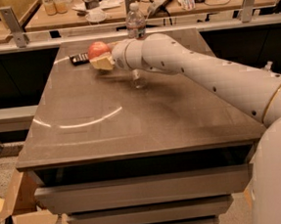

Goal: Move apple near rxbar chocolate

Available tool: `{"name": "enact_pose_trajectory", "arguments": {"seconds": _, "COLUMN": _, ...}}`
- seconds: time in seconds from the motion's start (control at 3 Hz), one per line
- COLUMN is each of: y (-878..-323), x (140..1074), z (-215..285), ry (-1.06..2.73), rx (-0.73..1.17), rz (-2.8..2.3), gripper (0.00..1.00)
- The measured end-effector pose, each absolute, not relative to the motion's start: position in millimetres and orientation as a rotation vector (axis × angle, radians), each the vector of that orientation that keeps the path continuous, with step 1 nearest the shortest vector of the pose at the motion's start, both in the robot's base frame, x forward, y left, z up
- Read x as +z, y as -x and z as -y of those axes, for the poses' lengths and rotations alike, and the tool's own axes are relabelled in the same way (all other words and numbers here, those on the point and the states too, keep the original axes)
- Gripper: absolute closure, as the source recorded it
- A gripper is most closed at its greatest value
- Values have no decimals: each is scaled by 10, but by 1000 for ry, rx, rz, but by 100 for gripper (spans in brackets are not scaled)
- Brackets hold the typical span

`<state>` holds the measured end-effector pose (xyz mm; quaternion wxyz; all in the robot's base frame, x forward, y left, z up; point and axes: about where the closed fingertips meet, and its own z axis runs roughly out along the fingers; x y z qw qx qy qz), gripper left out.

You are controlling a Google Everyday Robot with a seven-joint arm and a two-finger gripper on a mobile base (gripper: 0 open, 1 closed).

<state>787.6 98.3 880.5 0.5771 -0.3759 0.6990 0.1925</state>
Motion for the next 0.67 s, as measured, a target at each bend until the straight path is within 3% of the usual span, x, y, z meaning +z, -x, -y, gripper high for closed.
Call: {"name": "enact_pose_trajectory", "arguments": {"seconds": 0.67, "y": -7871, "x": 8699, "z": -1152, "ry": 876, "rx": 464, "rz": -1632, "gripper": 32}}
